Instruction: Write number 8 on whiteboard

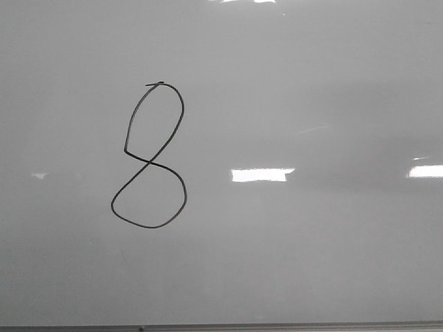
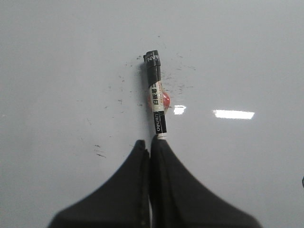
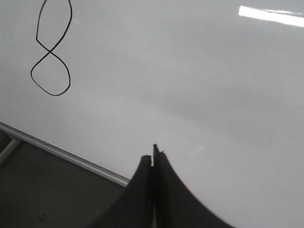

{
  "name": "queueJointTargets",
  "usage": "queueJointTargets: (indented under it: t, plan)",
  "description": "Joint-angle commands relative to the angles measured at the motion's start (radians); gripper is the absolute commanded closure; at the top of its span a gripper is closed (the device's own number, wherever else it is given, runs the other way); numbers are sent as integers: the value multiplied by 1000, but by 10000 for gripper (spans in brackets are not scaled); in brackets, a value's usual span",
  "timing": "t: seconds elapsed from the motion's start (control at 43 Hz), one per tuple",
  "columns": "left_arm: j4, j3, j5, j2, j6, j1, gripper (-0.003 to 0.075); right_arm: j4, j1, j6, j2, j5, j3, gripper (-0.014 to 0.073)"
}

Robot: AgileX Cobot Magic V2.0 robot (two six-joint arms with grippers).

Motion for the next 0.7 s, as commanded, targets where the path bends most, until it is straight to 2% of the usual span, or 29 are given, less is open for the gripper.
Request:
queueJointTargets:
  t: [0.0,0.163,0.279,0.372,0.534,0.674]
  plan:
    - [-5,13,-90,-13,0,1,741,-12,-9,-1,-7,-84,-17,663]
    - [-5,13,-90,-13,0,1,741,-39,-41,3,-115,-253,86,663]
    - [-5,13,-90,-13,0,1,741,-52,-110,6,-232,-357,202,663]
    - [-5,13,-90,-13,0,1,741,-91,-183,67,-322,-359,270,663]
    - [-5,13,-90,-13,0,3,741,-232,-288,251,-460,-320,364,663]
    - [-5,13,-90,-13,0,3,741,-258,-321,264,-564,-321,440,663]
